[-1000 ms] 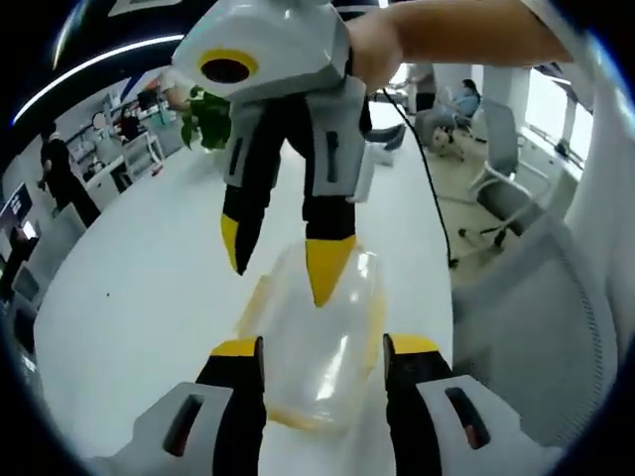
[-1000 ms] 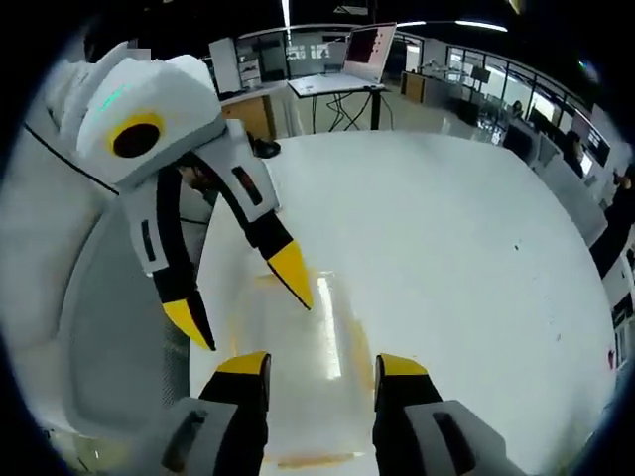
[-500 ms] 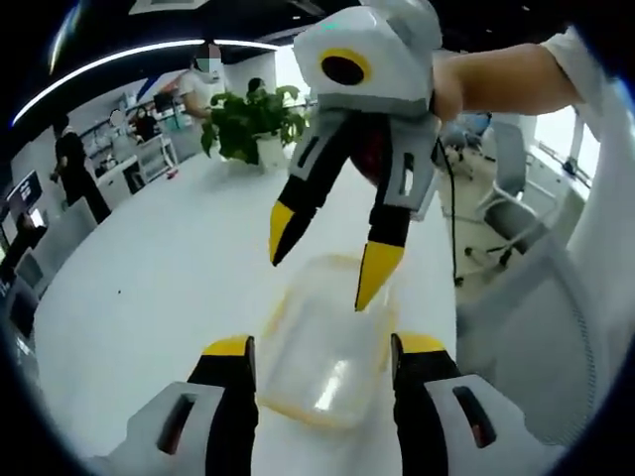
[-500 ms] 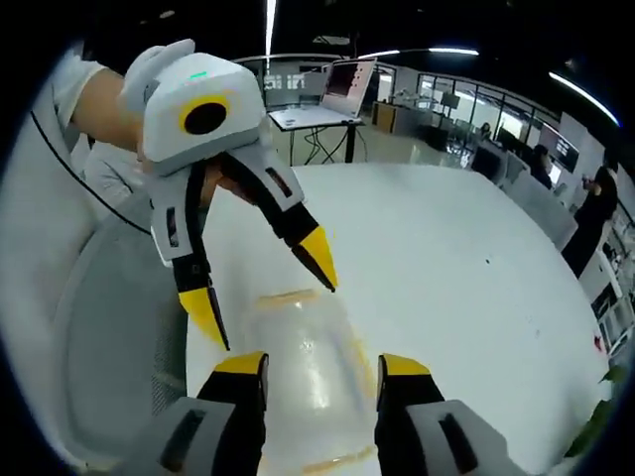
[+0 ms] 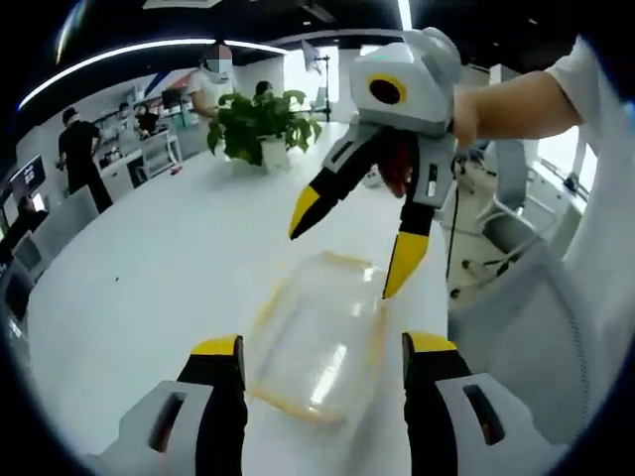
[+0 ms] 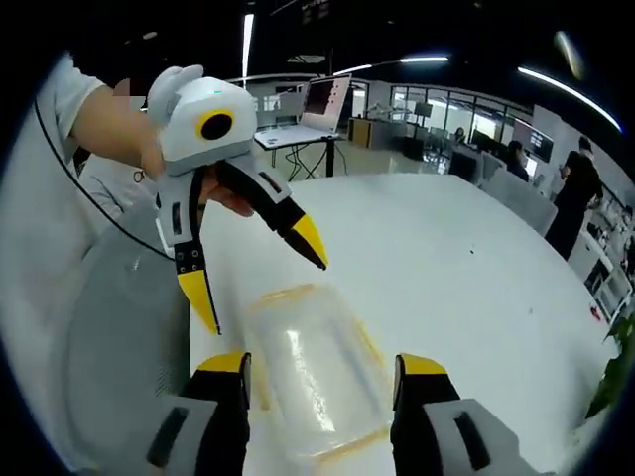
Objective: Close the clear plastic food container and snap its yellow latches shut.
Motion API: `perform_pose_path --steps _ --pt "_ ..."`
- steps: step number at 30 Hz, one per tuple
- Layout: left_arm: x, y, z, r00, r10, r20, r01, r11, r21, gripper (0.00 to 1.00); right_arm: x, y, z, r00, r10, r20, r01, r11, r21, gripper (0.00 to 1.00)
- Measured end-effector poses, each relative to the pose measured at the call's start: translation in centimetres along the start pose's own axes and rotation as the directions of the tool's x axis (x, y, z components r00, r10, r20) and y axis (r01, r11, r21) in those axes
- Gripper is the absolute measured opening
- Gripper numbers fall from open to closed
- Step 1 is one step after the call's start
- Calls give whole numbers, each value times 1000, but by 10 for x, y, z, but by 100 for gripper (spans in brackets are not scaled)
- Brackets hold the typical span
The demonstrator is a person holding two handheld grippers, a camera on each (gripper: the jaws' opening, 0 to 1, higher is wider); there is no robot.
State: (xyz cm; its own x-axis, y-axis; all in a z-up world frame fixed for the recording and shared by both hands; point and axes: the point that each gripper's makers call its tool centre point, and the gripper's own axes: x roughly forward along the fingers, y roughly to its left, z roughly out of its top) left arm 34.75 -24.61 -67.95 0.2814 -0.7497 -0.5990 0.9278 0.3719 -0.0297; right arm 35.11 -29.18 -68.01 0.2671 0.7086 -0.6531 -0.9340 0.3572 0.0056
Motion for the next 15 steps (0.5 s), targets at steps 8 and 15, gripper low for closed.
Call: perform_pose_path --steps 8,15 --pt "-2 5 -12 999 36 4 -35 998 -57 69 2 2 -9 1000 -24 19 23 999 25 70" --pt "-3 11 -18 998 59 19 -57 993 -101 73 1 0 -24 999 -36 15 35 998 42 77"
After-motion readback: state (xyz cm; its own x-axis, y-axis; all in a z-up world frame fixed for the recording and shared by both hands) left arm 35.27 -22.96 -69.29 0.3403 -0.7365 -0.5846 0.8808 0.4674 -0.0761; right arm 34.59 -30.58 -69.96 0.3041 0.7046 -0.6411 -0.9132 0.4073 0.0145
